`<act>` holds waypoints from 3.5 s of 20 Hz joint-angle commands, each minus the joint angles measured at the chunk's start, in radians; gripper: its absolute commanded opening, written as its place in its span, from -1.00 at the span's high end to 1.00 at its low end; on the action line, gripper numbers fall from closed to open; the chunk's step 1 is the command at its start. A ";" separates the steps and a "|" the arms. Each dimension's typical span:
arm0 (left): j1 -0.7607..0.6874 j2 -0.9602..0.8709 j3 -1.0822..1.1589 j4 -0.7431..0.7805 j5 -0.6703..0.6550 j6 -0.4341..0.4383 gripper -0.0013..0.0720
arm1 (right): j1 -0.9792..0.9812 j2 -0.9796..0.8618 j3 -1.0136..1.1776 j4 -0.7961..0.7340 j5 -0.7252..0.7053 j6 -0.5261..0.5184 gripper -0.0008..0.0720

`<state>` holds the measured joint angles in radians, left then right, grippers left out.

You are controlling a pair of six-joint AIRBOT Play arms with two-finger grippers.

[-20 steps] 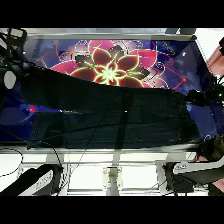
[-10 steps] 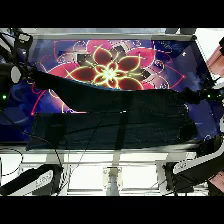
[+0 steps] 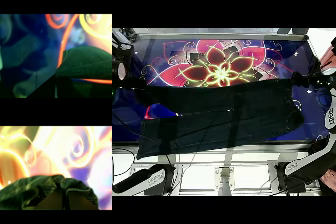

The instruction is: Fold the clothes and pants, and hang the long-sleeved shirts on hangers.

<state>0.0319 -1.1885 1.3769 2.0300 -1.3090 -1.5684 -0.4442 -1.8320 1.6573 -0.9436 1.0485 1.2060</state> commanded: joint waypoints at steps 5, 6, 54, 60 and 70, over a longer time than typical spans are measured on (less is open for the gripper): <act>0.066 -0.098 0.032 0.032 -0.390 0.057 0.91 | 0.008 -0.003 0.088 -0.030 0.034 0.064 0.93; 0.070 -0.100 0.032 0.018 -0.369 0.058 0.91 | 0.009 -0.003 0.088 -0.029 0.035 0.064 0.93; 0.446 0.183 -0.443 -0.499 -0.262 0.381 -0.33 | -0.031 0.124 0.088 -0.202 0.542 0.056 0.08; 0.617 0.306 -0.689 -0.664 -0.324 0.406 -0.33 | -0.031 0.202 -0.010 -0.195 0.563 0.057 0.08; 0.819 0.094 -0.719 -0.404 -0.336 0.222 -0.34 | -0.029 0.217 -0.021 -0.143 0.545 0.059 0.08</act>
<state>0.8265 -1.0153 0.6636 1.5070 -1.6253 -1.3102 -0.4736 -1.6169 1.6379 -1.1007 1.5963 1.2640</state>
